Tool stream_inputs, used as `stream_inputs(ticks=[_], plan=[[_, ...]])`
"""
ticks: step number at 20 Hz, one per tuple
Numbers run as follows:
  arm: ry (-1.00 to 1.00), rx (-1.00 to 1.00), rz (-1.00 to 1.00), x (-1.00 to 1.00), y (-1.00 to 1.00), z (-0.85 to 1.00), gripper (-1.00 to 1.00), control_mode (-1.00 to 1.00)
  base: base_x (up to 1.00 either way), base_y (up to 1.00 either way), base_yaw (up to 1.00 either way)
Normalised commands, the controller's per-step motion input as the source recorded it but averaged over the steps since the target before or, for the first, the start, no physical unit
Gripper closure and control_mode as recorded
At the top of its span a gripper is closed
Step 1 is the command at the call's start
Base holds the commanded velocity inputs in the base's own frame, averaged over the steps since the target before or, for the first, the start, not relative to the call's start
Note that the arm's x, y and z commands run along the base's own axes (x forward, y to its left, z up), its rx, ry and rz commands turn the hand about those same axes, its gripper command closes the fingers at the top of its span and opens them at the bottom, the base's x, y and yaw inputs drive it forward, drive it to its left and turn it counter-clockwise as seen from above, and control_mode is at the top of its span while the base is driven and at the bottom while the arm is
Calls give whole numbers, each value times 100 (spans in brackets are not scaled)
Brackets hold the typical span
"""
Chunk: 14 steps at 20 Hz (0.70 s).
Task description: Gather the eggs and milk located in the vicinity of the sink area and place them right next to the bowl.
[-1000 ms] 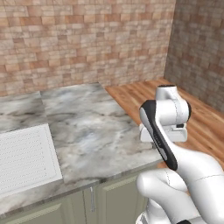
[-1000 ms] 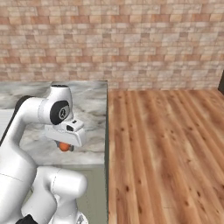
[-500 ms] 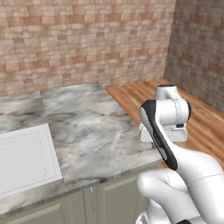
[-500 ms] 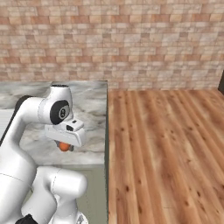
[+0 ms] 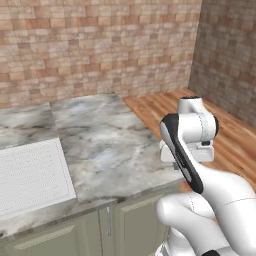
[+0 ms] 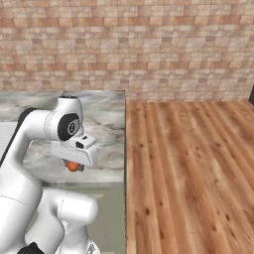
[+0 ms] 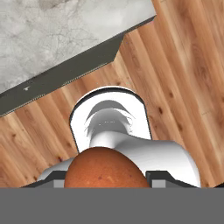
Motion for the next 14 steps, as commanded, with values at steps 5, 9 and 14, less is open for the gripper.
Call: stream_inputs(ticks=[5, 9, 14], plan=[[0, 0, 0, 0, 0, 0, 100, 100, -48, 54, 10], [0, 0, 0, 0, 0, 0, 100, 100, -34, 83, 26], [0, 0, 0, 0, 0, 0, 100, 100, -29, 93, 31]])
